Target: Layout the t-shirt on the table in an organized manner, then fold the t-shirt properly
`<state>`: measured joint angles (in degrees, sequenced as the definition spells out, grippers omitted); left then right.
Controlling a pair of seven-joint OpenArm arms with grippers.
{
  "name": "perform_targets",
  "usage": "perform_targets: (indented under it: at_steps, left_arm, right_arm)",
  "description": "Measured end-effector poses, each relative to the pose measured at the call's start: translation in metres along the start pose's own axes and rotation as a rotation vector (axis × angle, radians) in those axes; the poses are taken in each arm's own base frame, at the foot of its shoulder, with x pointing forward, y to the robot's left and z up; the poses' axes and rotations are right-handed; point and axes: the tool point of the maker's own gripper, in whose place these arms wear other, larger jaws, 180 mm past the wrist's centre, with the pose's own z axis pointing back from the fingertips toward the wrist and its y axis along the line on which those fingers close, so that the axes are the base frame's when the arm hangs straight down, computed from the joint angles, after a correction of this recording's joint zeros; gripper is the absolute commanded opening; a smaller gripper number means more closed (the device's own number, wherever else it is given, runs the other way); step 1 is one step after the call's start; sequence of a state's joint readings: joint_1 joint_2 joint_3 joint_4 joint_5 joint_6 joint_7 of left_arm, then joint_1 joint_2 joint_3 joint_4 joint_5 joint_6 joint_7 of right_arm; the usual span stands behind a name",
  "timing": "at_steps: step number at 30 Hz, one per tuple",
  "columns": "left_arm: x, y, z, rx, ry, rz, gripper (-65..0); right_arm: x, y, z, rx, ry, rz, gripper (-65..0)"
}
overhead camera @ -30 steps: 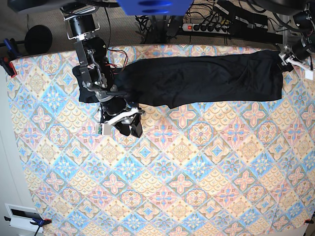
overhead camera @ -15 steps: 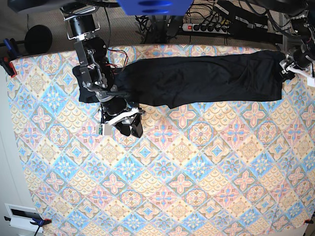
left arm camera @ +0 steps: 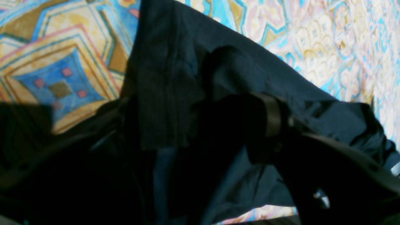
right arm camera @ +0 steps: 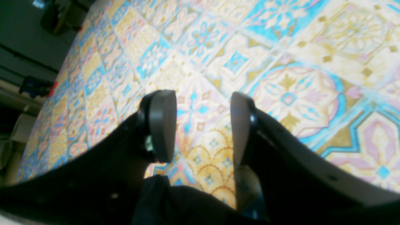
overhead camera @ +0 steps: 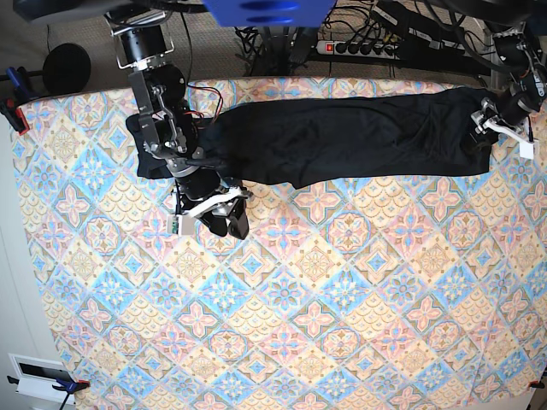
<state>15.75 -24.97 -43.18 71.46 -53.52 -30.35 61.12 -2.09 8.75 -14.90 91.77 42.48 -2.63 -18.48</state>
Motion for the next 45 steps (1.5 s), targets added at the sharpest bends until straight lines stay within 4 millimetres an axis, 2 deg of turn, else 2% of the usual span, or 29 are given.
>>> perform_targets:
  at_steps: [4, 9, 16, 18, 19, 22, 24, 25, 31, 35, 39, 42, 45]
  left_arm:
    - [-0.006, -0.004, -0.003, -0.014, 0.014, -0.02, -20.3]
    - [-0.024, -0.016, -0.015, -0.039, 0.103, -0.061, -20.5]
    - [-0.022, -0.015, -0.014, -0.035, 0.094, -0.065, -21.4]
    - [-0.022, -0.015, -0.014, -0.035, 0.094, -0.066, -25.4]
    - [-0.022, -0.014, -0.015, -0.031, 0.093, -0.068, -29.5]
    - [-0.025, -0.013, -0.015, -0.024, 0.109, -0.07, -47.5]
    - [-0.025, -0.014, -0.016, -0.026, 0.108, -0.067, -63.0]
    - [-0.024, -0.014, -0.016, -0.029, 0.105, -0.065, -65.0]
    - [-0.022, -0.024, -0.016, -0.038, 0.106, -0.099, -65.0]
    - [-0.023, -0.048, -0.01, -0.041, 0.139, -0.222, -65.0]
    - [-0.015, -0.08, -0.003, -0.071, 0.098, -0.323, -65.0]
    - [-0.006, -0.125, -0.004, -0.143, 0.077, -0.465, -65.0]
    - [-0.01, -0.164, -0.004, -0.227, 0.066, -0.559, -65.0]
  right_arm:
    - [0.001, -0.001, 0.0, -0.003, -0.001, 0.0, -38.8]
    - [0.0, -0.001, 0.0, -0.003, -0.001, 0.0, -38.8]
    - [0.0, -0.001, 0.0, -0.003, -0.001, 0.0, -38.8]
    - [0.0, -0.001, 0.0, -0.003, -0.001, 0.0, -38.8]
    - [0.0, 0.0, 0.0, -0.002, 0.0, 0.0, -38.8]
    - [0.009, -0.01, 0.001, -0.026, -0.024, -0.012, -38.8]
    - [0.02, -0.022, 0.004, -0.055, -0.054, -0.018, -38.8]
    - [0.025, -0.028, 0.006, -0.07, -0.069, -0.02, -38.8]
    - [0.047, -0.06, 0.017, -0.144, -0.125, -0.044, -38.8]
    - [0.068, -0.102, 0.04, -0.247, -0.173, -0.034, -38.8]
    - [0.066, -0.126, 0.062, -0.314, -0.193, -0.051, -38.8]
    - [0.052, -0.145, 0.08, -0.373, -0.17, -0.083, -38.8]
    - [0.06, -0.158, 0.093, -0.415, -0.203, -0.085, -38.8]
